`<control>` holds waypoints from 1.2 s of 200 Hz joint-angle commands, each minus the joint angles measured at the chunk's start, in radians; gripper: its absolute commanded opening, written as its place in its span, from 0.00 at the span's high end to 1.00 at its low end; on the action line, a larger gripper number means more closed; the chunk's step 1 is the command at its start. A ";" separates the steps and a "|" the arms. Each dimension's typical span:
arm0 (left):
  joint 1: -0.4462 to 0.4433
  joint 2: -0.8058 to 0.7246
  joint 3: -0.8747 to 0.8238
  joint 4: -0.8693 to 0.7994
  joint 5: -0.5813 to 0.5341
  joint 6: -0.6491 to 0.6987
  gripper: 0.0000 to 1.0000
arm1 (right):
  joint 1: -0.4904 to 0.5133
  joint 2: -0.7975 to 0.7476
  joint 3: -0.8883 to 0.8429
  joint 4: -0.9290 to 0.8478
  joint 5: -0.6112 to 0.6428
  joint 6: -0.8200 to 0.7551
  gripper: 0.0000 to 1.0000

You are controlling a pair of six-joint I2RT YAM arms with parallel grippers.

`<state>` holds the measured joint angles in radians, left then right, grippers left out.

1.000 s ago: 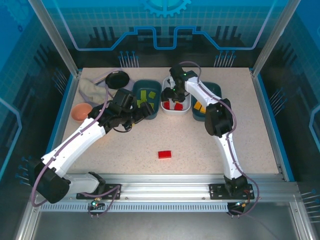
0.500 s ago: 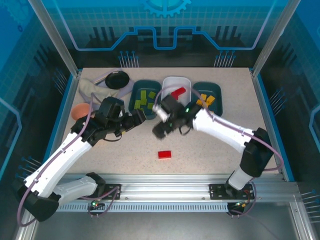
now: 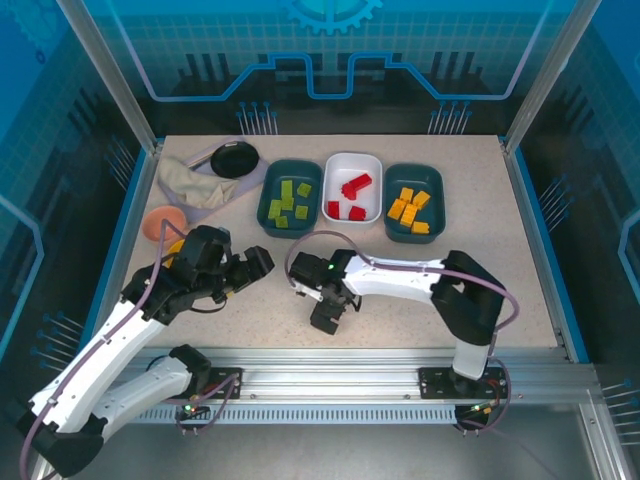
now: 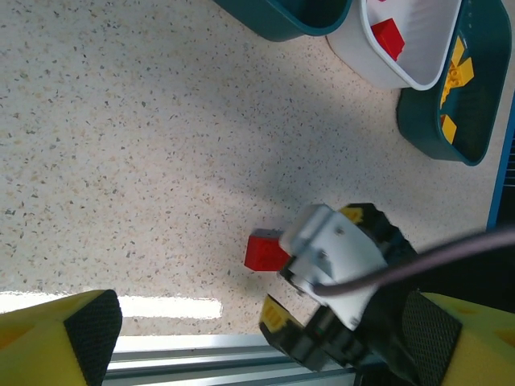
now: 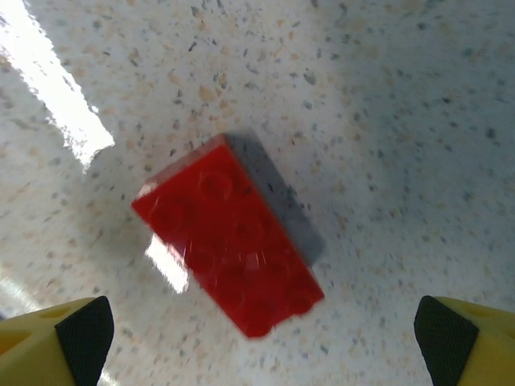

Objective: Sort the legos into containers by color

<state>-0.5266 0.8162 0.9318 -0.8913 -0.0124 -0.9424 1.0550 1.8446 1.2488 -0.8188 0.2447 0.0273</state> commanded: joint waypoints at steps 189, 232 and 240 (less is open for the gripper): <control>-0.009 0.221 0.104 0.123 -0.011 0.040 0.07 | -0.422 -0.024 0.347 -0.075 -0.072 0.258 0.77; -0.007 0.399 0.212 0.218 0.018 0.090 0.07 | -0.547 0.230 0.694 -0.177 0.036 0.338 0.76; -0.007 0.431 0.238 0.233 0.020 0.099 0.07 | -0.562 0.283 0.768 -0.203 0.061 0.352 0.76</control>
<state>-0.5285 1.1713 1.0843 -0.7376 -0.0208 -0.9020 0.5278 1.9732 1.8729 -0.9077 0.2195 0.3080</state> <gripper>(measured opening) 0.932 0.299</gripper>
